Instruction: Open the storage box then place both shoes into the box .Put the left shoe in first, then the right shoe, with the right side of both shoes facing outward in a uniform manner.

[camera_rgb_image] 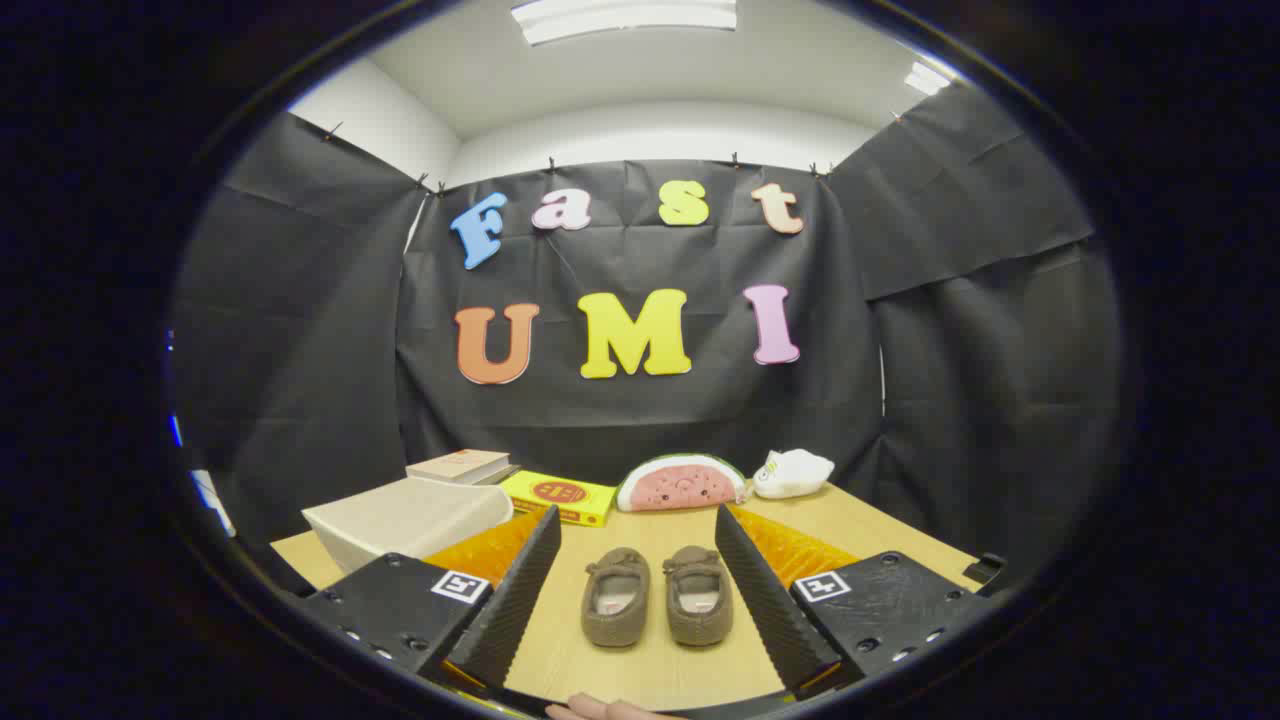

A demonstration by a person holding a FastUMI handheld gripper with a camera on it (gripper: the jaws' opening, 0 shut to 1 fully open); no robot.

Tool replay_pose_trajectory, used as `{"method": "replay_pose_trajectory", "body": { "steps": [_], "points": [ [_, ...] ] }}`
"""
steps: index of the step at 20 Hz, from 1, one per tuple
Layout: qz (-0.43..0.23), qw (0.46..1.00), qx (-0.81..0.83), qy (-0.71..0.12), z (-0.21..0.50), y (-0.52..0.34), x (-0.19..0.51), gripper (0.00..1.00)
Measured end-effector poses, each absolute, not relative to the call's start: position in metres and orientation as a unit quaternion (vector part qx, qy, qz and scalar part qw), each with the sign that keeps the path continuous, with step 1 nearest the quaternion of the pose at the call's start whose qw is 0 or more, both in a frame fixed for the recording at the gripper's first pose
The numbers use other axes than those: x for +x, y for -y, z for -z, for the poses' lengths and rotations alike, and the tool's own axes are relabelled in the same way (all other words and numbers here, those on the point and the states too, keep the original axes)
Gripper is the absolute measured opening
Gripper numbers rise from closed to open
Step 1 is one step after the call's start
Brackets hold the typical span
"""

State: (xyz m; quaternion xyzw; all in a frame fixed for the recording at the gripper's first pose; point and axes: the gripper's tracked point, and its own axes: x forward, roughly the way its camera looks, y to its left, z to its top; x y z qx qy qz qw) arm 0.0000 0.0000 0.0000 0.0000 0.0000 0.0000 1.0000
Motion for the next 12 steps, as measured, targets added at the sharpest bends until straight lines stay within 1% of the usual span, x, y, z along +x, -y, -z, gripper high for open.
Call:
{"method": "replay_pose_trajectory", "body": {
  "steps": [5, 12],
  "points": [
    [0.014, 1.0, -0.004, 0.0, 0.006, 0.002, -0.001, 0.95],
    [0.003, 1.0, 0.015, -0.014, 0.016, 0.004, 0.011, 0.95]
  ]
}}
